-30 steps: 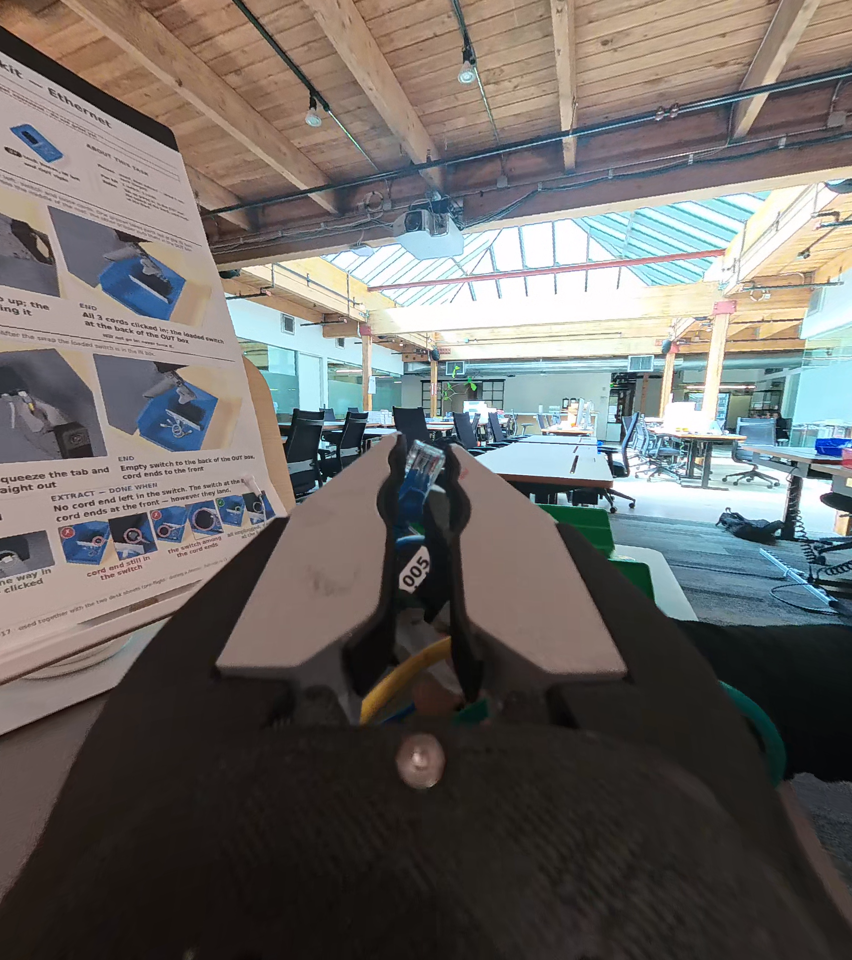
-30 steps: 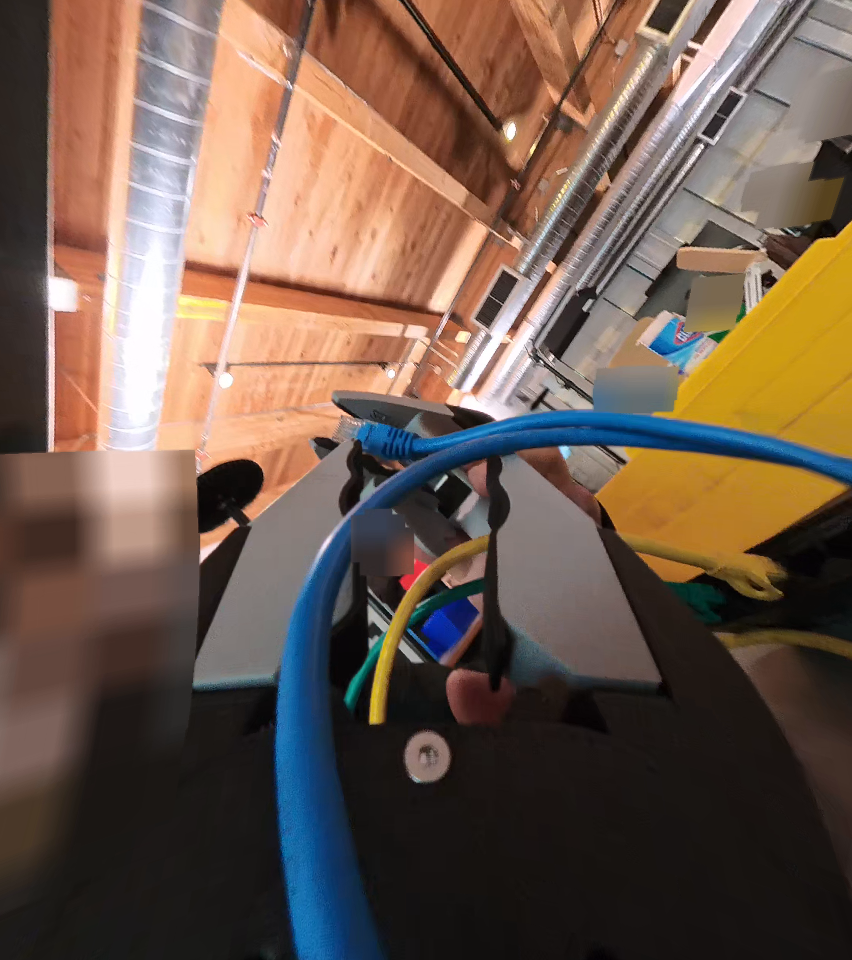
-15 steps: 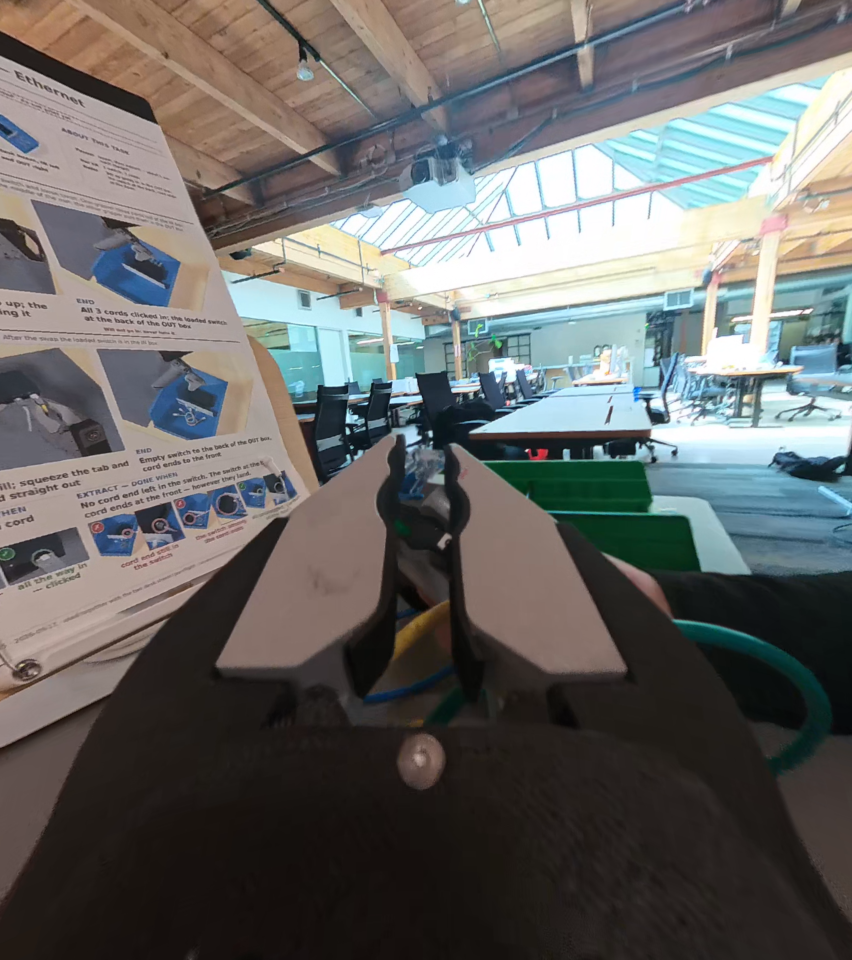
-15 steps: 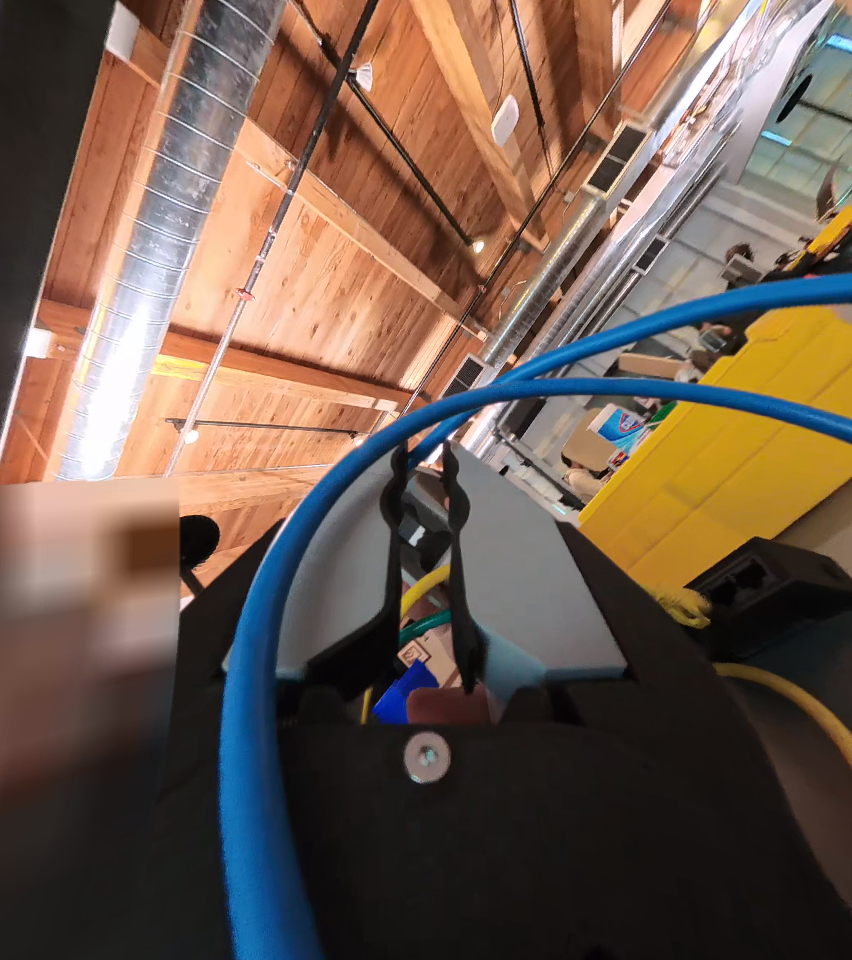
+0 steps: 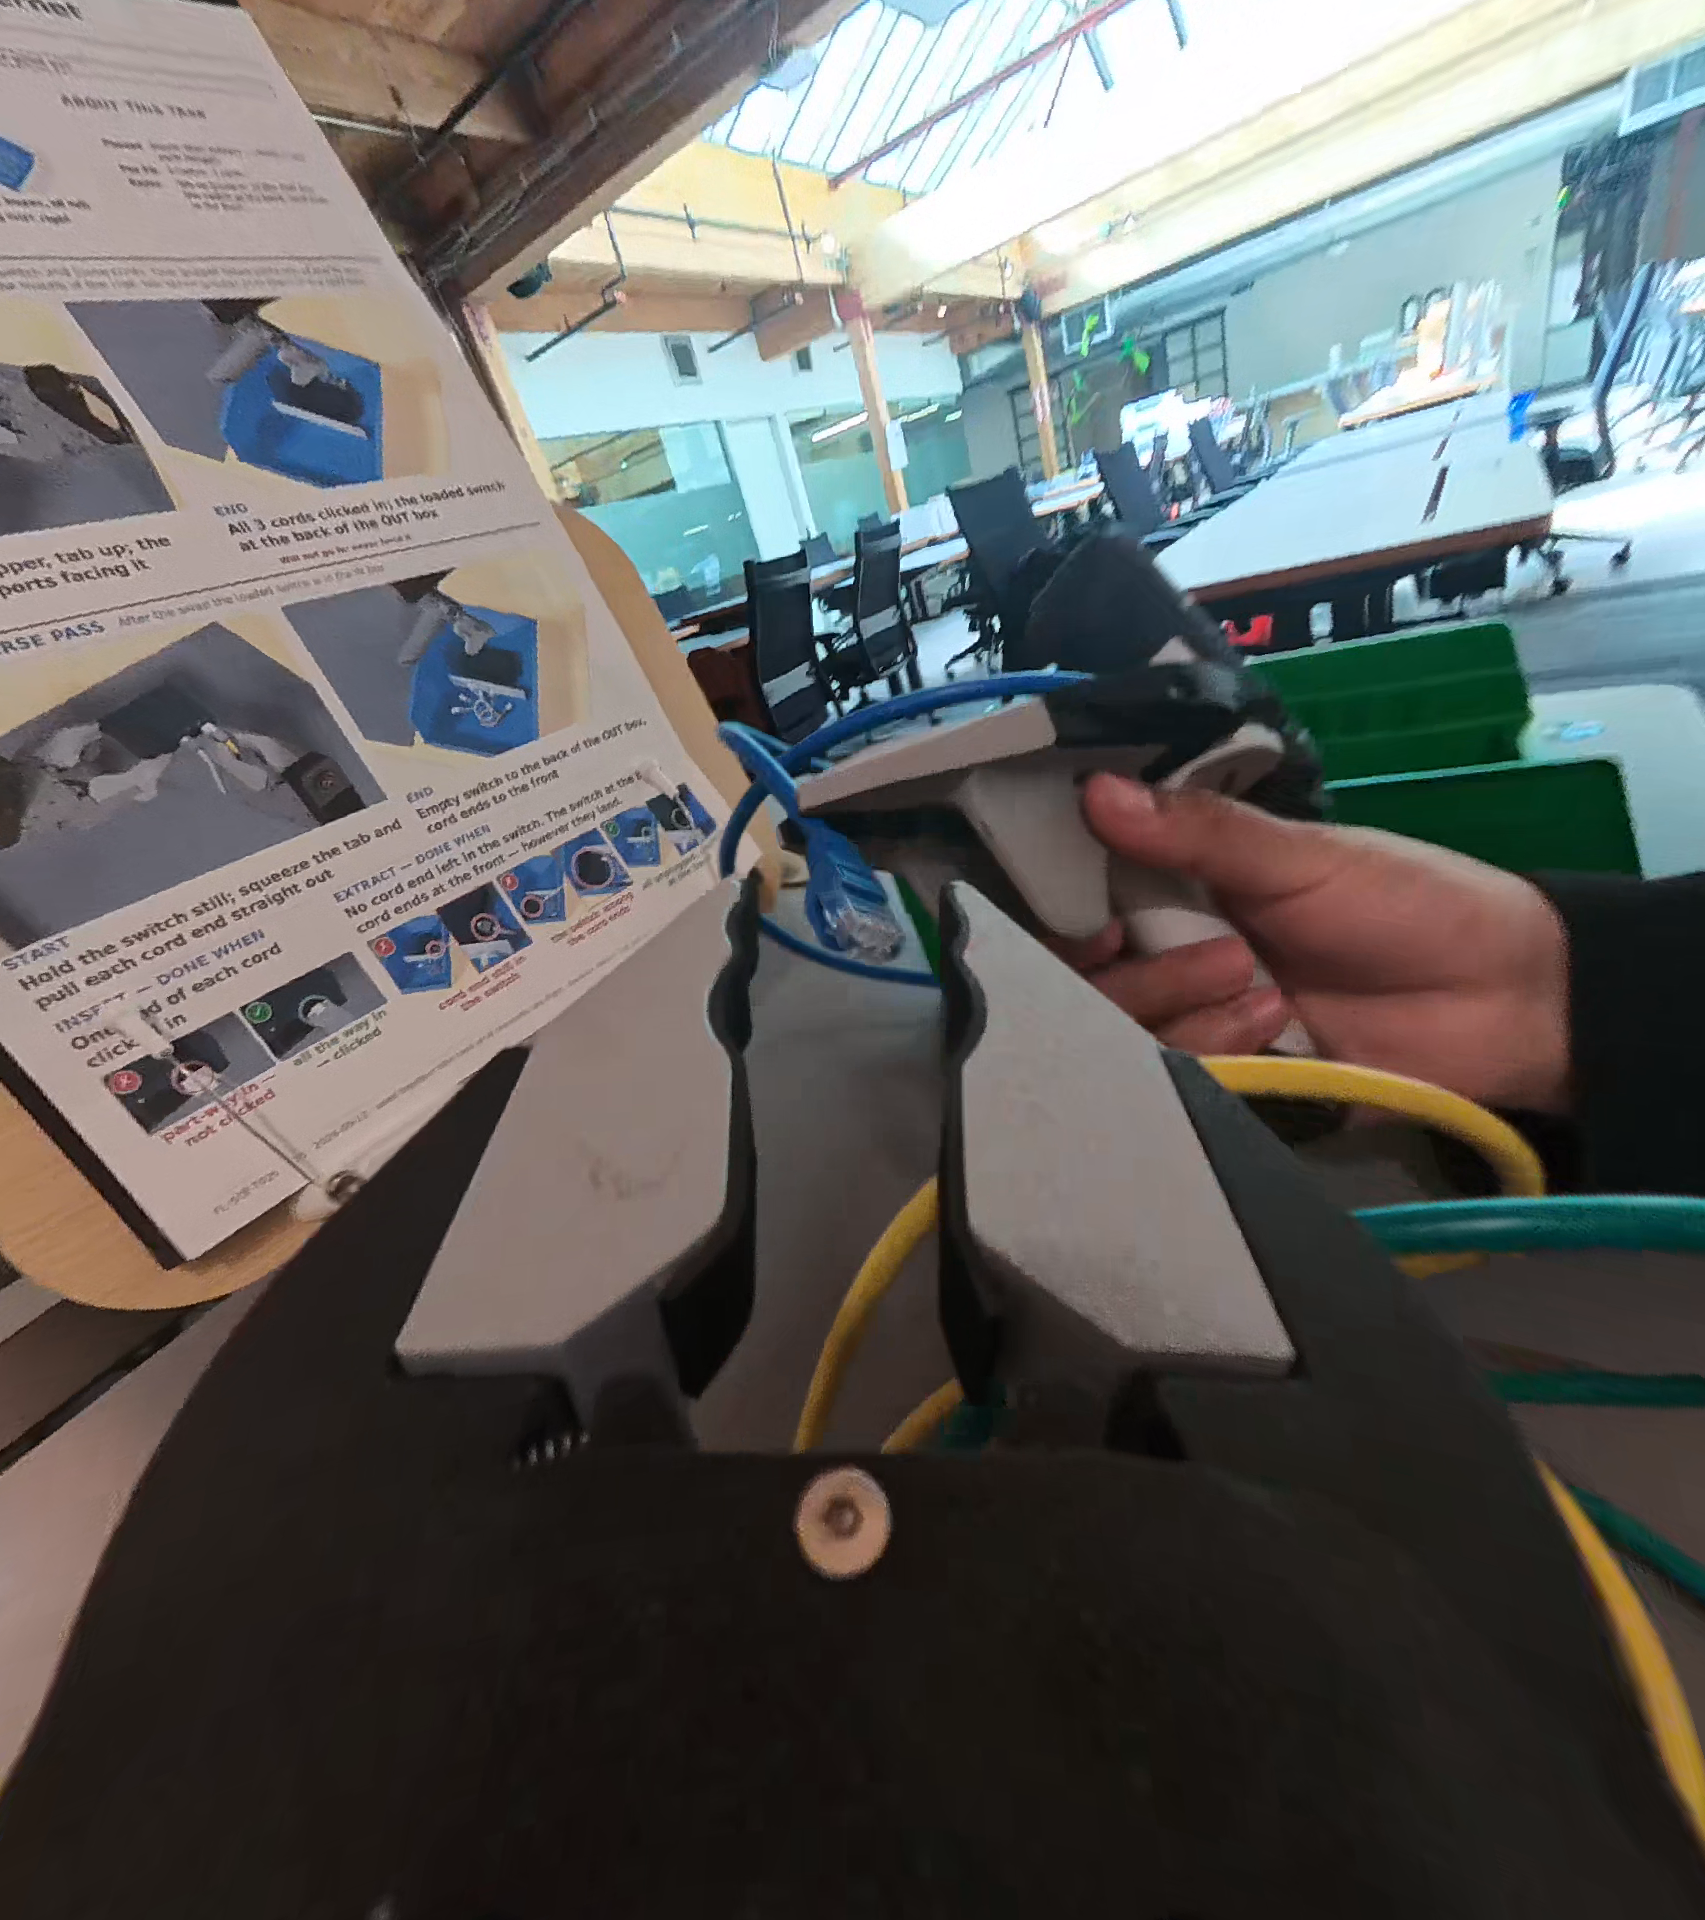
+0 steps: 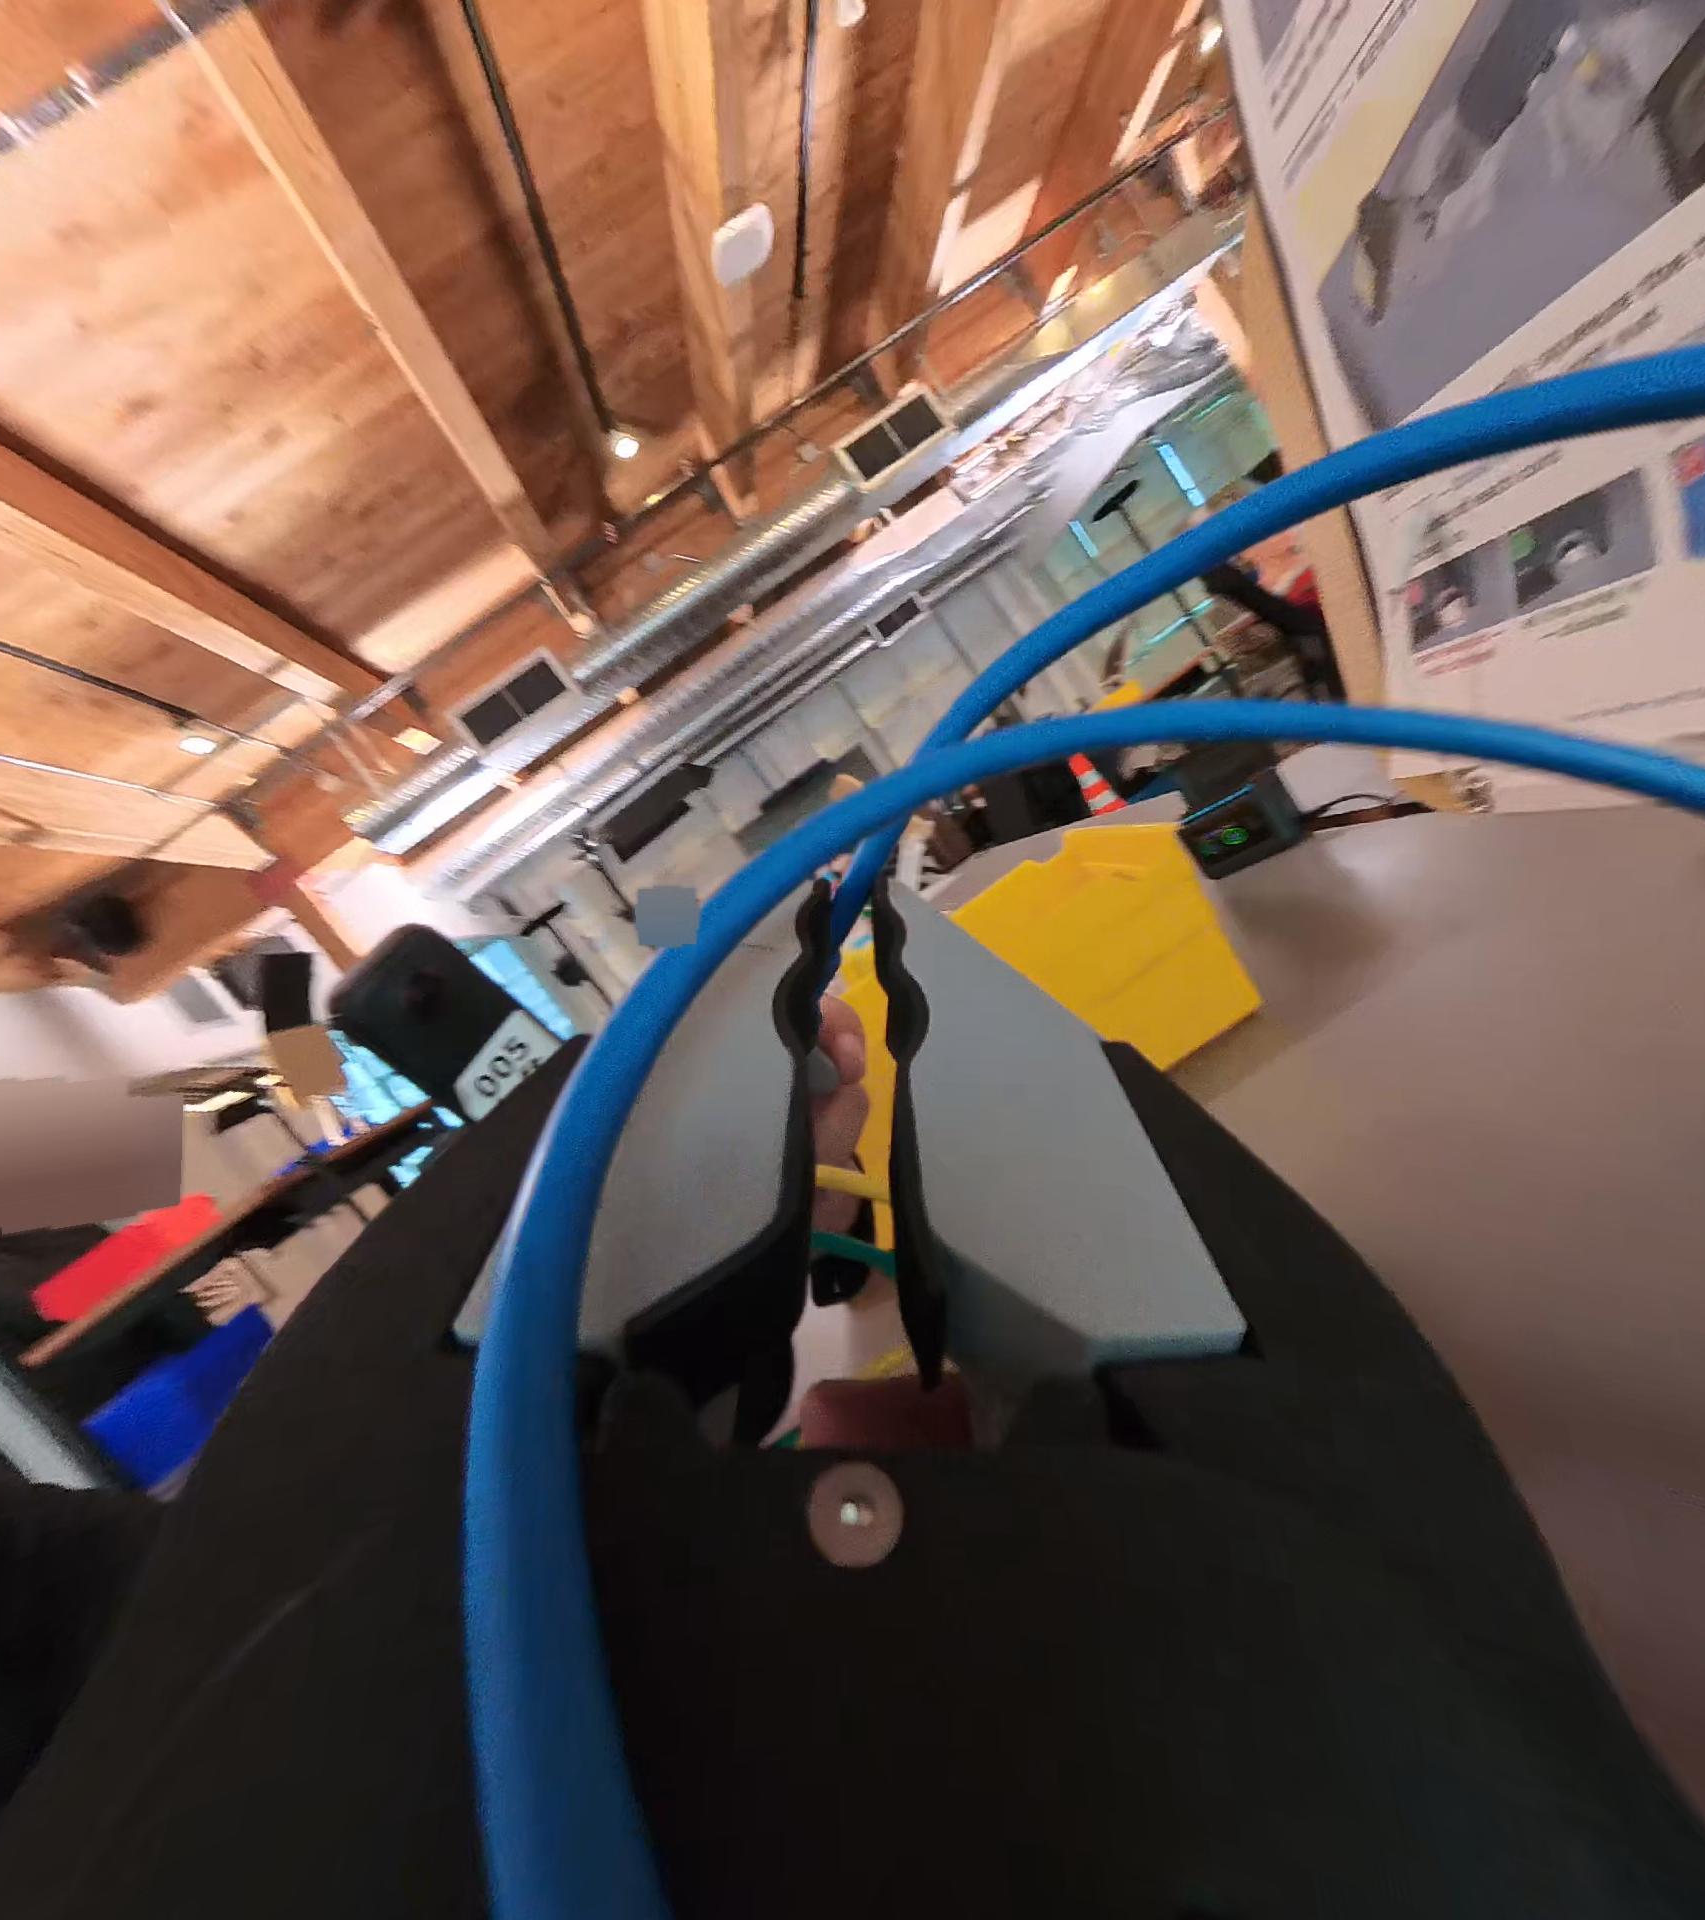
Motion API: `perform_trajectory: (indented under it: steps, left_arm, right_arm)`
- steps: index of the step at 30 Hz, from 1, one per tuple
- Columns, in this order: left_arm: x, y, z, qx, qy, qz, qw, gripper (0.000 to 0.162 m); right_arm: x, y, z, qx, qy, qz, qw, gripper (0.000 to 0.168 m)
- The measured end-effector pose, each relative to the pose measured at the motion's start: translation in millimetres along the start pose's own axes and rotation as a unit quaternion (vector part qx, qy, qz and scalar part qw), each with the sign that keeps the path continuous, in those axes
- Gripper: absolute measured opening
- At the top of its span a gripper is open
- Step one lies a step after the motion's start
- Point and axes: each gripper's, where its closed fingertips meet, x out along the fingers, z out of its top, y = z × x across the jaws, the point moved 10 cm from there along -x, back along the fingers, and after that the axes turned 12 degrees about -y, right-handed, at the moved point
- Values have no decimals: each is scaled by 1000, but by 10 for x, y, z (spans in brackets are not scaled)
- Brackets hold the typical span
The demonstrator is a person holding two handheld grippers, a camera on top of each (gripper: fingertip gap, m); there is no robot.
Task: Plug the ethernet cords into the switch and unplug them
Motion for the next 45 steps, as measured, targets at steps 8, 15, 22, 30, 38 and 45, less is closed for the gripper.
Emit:
perform_trajectory:
  steps: [8,15,22,30,38,45]
  left_arm:
    - [77,-130,-50,121,37,29,991,29]
    - [87,-150,-78,237,82,61,966,11]
    - [-46,165,-4,-83,-27,30,996,11]
    - [-92,309,-43,-374,-106,-100,916,10]
    - [-51,267,-111,-450,-85,-148,877,11]
    - [-31,209,-99,-448,-72,-165,876,11]
  right_arm:
    - [34,113,-11,-78,16,-13,997,4]
    - [73,169,-50,-135,43,-31,989,4]
    - [85,273,-17,-162,50,20,985,5]
    - [113,309,-28,-117,66,89,987,18]
    - [131,396,-62,-117,75,123,983,13]
    - [151,400,-116,-104,96,132,981,7]
